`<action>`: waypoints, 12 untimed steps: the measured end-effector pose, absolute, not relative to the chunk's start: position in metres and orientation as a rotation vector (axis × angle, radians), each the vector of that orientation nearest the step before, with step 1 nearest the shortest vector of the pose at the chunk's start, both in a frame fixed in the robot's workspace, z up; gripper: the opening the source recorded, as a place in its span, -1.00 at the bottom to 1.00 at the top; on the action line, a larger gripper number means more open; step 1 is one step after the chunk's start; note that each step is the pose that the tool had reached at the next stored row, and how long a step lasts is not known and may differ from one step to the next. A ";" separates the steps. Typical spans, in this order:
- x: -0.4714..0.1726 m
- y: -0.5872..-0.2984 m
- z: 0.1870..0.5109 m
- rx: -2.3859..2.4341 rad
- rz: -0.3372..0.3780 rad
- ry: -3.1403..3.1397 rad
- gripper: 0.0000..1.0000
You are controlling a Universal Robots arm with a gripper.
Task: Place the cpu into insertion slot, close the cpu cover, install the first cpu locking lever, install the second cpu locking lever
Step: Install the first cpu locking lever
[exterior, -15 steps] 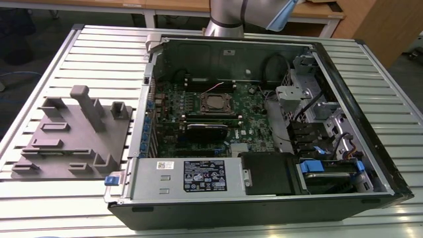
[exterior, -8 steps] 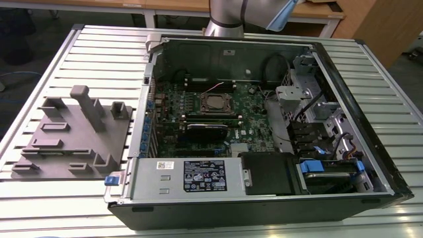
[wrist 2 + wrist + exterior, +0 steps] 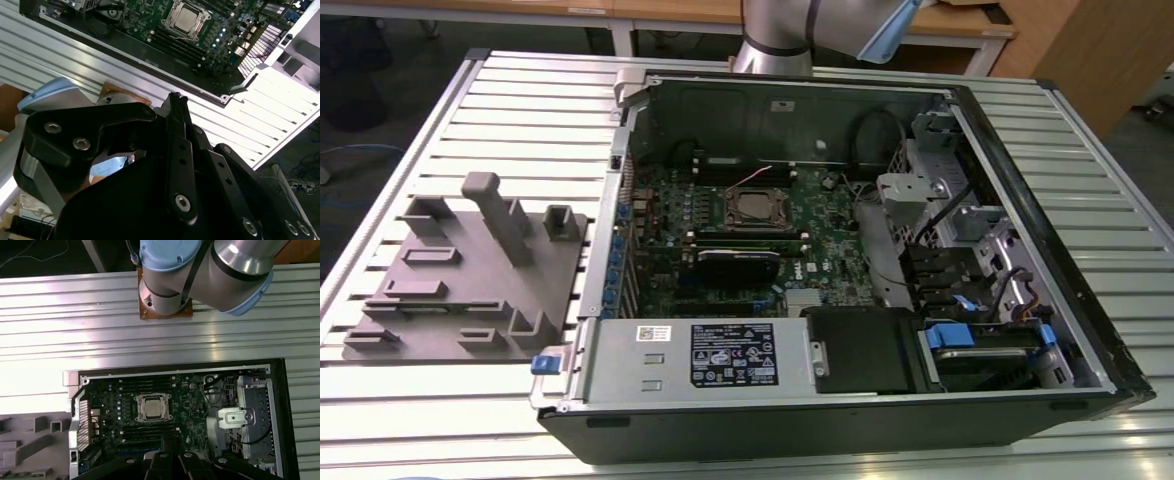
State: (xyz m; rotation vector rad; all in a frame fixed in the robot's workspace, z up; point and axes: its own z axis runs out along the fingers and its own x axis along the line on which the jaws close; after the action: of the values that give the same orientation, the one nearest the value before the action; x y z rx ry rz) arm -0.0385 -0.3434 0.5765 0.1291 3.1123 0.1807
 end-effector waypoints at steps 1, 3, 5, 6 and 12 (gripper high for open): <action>-0.039 -0.343 0.575 0.129 0.178 3.112 -0.80; -0.039 -0.343 0.574 0.129 0.178 3.112 -0.80; -0.039 -0.343 0.574 0.129 0.177 3.112 -0.80; -0.038 -0.343 0.574 0.129 0.177 3.112 -0.80; -0.038 -0.343 0.571 0.129 0.177 3.112 -0.80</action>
State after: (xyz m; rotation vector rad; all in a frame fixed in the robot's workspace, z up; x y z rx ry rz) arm -0.0385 -0.3433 0.5706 0.1290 3.1125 0.1771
